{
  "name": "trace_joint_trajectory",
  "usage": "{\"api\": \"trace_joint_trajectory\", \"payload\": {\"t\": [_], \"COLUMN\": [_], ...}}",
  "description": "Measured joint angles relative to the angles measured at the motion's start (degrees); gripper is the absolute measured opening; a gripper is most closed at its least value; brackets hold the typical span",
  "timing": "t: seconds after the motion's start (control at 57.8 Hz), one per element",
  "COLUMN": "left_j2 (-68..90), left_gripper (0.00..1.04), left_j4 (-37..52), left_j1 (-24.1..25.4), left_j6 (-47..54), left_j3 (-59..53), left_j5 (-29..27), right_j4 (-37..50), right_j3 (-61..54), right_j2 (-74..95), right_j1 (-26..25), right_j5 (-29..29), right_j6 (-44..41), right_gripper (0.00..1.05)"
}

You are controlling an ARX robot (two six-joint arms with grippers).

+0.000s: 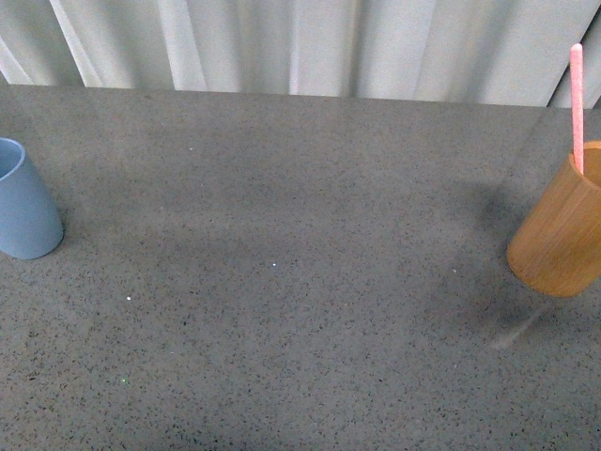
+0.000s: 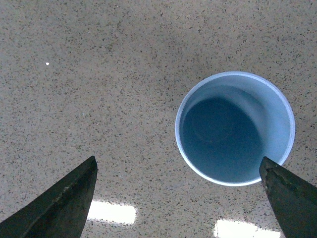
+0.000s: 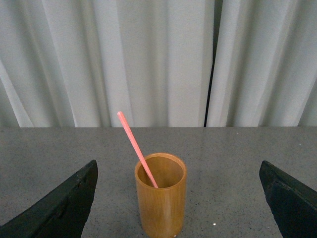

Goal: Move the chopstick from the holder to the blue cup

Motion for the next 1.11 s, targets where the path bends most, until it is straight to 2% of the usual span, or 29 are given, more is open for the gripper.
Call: {"api": "trace_joint_trajectory", "payload": {"t": [0.831,0.865,1.107], "left_j2": [11.96,12.04,12.37], "left_gripper": [0.98,0.96,0.6], "left_j4": [1.62,1.57,0.24], "left_j1": [-3.04,-3.26,-5.18], "left_j6": [-4.26,-4.26,-4.31], "left_j3": [4.61,4.63,5.18], "left_j5": [-5.46,-5.51,-4.42], "right_j4": [0.0,0.0,0.0], "right_j3": [0.0,0.0,0.0], "right_j2": [0.0,0.0,0.0], "right_j1": [0.0,0.0,0.0], "right_j5": [0.0,0.0,0.0], "right_j6": [0.0,0.0,0.0], "right_gripper": [0.95,0.95,0.95]}}
